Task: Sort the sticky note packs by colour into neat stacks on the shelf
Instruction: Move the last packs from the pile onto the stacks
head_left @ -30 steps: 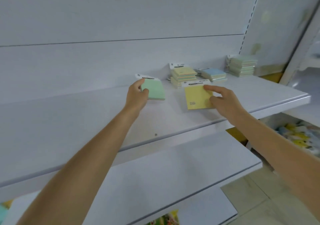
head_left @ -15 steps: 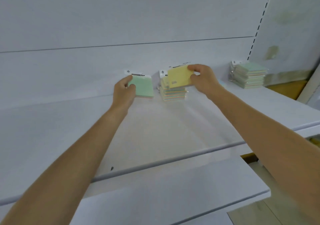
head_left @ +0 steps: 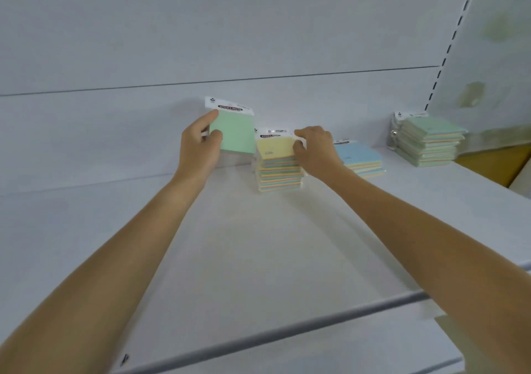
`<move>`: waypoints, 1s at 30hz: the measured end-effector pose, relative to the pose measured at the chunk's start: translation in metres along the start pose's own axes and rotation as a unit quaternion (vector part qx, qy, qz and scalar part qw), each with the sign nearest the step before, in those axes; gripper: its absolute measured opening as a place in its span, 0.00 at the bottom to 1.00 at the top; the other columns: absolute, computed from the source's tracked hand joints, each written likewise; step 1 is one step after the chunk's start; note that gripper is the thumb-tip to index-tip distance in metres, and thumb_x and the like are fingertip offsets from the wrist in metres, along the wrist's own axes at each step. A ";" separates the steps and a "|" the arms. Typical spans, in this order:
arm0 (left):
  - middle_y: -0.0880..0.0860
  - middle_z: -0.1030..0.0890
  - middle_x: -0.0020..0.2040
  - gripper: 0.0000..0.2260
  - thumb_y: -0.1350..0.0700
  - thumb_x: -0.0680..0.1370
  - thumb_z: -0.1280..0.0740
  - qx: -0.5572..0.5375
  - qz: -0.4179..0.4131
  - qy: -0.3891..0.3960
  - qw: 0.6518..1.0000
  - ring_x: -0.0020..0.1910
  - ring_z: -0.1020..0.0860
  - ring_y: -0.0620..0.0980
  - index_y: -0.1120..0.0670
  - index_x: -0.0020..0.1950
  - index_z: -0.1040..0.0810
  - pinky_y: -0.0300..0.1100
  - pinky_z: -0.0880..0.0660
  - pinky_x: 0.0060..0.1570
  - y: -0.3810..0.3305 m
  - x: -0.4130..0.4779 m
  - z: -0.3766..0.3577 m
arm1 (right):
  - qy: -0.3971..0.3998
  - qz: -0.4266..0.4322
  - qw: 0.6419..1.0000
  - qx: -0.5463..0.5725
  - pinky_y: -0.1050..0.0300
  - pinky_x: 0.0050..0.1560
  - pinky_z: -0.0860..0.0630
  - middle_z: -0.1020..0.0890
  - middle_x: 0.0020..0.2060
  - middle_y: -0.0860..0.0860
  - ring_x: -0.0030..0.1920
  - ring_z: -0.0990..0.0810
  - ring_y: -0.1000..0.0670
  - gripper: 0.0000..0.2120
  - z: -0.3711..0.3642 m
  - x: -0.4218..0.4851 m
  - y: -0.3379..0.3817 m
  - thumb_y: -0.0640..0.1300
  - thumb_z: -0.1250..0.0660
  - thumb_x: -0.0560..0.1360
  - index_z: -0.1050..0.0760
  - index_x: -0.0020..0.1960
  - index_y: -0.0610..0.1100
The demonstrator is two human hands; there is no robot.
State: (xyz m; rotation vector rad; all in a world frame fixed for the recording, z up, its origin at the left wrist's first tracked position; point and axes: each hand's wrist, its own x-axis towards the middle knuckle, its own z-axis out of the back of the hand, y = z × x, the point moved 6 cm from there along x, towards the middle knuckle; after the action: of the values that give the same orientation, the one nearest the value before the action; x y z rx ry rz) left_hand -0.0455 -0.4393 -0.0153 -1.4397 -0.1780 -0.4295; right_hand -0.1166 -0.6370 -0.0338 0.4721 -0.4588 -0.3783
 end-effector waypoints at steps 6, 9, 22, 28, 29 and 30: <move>0.47 0.30 0.40 0.20 0.66 0.75 0.41 -0.064 -0.024 0.022 0.997 0.46 0.31 0.48 0.57 0.66 0.28 0.44 0.29 0.54 -0.029 0.010 -0.071 | -0.031 0.092 0.994 -0.048 0.53 0.67 0.41 0.32 0.67 0.43 0.68 0.36 0.41 0.20 0.046 -0.015 -0.051 0.44 0.43 0.78 0.35 0.69 0.42; 0.47 0.34 0.37 0.20 0.66 0.74 0.41 -0.062 -0.026 0.051 0.996 0.46 0.32 0.49 0.57 0.66 0.27 0.43 0.30 0.51 -0.040 0.006 -0.126 | -0.023 0.068 0.994 -0.082 0.51 0.68 0.40 0.32 0.67 0.42 0.68 0.36 0.40 0.21 0.068 -0.030 -0.102 0.45 0.42 0.78 0.35 0.69 0.41; 0.52 0.30 0.46 0.20 0.67 0.75 0.39 -0.115 0.032 0.142 0.983 0.48 0.28 0.49 0.60 0.68 0.30 0.30 0.25 0.35 -0.078 -0.025 -0.325 | 0.155 -0.051 0.971 -0.176 0.46 0.71 0.46 0.38 0.72 0.46 0.71 0.43 0.41 0.31 0.092 -0.064 -0.223 0.66 0.48 0.73 0.37 0.69 0.48; 0.54 0.26 0.45 0.22 0.66 0.75 0.37 -0.047 0.056 0.186 0.980 0.50 0.26 0.52 0.62 0.69 0.32 0.38 0.26 0.47 -0.083 -0.027 -0.386 | 0.137 -0.036 0.976 -0.165 0.45 0.69 0.45 0.35 0.69 0.45 0.69 0.41 0.41 0.31 0.091 -0.061 -0.227 0.66 0.48 0.73 0.35 0.66 0.46; 0.54 0.25 0.45 0.22 0.65 0.74 0.36 -0.020 0.050 0.185 0.981 0.52 0.25 0.55 0.62 0.69 0.31 0.40 0.27 0.51 -0.082 -0.026 -0.393 | 0.133 -0.033 0.977 -0.161 0.45 0.68 0.45 0.35 0.69 0.45 0.69 0.40 0.41 0.31 0.091 -0.061 -0.227 0.66 0.48 0.73 0.35 0.66 0.46; 0.56 0.24 0.47 0.22 0.65 0.74 0.36 0.007 0.043 0.183 0.982 0.56 0.24 0.57 0.62 0.68 0.30 0.41 0.28 0.54 -0.081 -0.025 -0.398 | 0.128 -0.031 0.979 -0.158 0.45 0.68 0.44 0.34 0.68 0.45 0.68 0.40 0.41 0.31 0.090 -0.060 -0.228 0.66 0.48 0.72 0.34 0.66 0.46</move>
State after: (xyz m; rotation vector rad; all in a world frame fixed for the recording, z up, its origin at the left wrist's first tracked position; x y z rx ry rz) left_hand -0.1546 -0.8310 -0.0031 -1.3242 0.1767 -0.6129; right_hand -0.2666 -0.8291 -0.0984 0.2203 -0.1296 -0.4360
